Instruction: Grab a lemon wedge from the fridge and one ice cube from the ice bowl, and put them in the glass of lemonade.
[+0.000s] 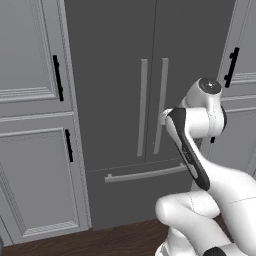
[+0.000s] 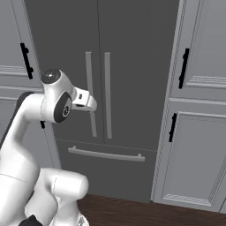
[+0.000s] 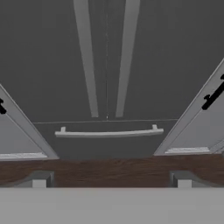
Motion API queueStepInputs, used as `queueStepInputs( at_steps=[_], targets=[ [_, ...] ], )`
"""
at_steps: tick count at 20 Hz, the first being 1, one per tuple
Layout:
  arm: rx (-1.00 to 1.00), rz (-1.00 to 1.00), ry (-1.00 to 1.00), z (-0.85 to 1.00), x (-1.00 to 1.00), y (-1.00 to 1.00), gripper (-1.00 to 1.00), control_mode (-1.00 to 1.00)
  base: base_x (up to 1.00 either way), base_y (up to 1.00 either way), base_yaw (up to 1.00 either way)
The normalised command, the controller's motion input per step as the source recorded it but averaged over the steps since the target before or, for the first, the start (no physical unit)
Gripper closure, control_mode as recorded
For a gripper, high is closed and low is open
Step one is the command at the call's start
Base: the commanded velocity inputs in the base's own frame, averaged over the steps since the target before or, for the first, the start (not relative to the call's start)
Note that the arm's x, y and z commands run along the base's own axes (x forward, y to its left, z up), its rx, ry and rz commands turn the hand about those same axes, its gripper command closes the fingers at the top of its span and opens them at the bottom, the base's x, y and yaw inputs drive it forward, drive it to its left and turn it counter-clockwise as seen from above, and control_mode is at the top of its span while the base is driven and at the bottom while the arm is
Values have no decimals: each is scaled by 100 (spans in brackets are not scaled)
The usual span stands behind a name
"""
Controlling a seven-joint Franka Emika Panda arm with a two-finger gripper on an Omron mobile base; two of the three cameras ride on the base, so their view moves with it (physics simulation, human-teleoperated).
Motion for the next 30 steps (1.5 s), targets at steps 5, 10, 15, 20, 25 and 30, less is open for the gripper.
queueStepInputs(
  at_steps=[5, 10, 15, 20, 25, 30],
  targets=[
    [-5, 0, -18, 85, 56, -2, -100, -100, 0, 0, 0],
    [5, 0, -16, -26, 76, -14, -100, -100, 0, 0, 0],
    [6, 0, -11, -68, 98, -17, -100, -100, 0, 0, 0],
    [1, -2, -8, -26, 67, -29, -100, -100, 0, 0, 0],
    [0, 0, 1, 0, 46, -7, -100, -100, 0, 0, 0],
    [-1, 0, 20, 11, 40, 0, -100, -100, 0, 0, 0]
  ],
)
